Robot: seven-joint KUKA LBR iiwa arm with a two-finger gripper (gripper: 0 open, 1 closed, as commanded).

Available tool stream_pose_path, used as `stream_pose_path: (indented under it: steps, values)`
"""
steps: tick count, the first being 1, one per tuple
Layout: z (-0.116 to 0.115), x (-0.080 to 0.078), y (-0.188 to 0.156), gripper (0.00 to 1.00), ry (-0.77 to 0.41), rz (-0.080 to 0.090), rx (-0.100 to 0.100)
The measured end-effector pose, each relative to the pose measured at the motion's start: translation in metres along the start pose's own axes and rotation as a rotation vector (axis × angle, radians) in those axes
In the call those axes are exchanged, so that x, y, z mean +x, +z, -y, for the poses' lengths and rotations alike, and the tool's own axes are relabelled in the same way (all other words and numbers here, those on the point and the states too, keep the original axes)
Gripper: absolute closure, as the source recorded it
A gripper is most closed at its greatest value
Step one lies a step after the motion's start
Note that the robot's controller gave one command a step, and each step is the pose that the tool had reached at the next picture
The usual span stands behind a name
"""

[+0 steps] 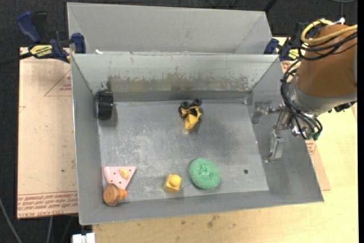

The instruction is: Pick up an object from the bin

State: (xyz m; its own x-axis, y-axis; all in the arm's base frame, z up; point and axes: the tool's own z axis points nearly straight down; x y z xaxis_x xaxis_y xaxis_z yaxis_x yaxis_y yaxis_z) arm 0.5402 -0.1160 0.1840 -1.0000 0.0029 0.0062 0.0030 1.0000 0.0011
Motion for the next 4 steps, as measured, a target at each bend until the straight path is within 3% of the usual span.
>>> stream_pose_path:
  steps: [2, 3, 4]
  values:
    - [-0.014, -0.003, 0.008, 0.00, -0.071, 0.010, 0.004]
    - [-0.068, -0.017, 0.034, 0.00, -0.152, 0.008, 0.002]
    - [-0.102, -0.014, 0.040, 0.00, -0.191, 0.004, -0.002]
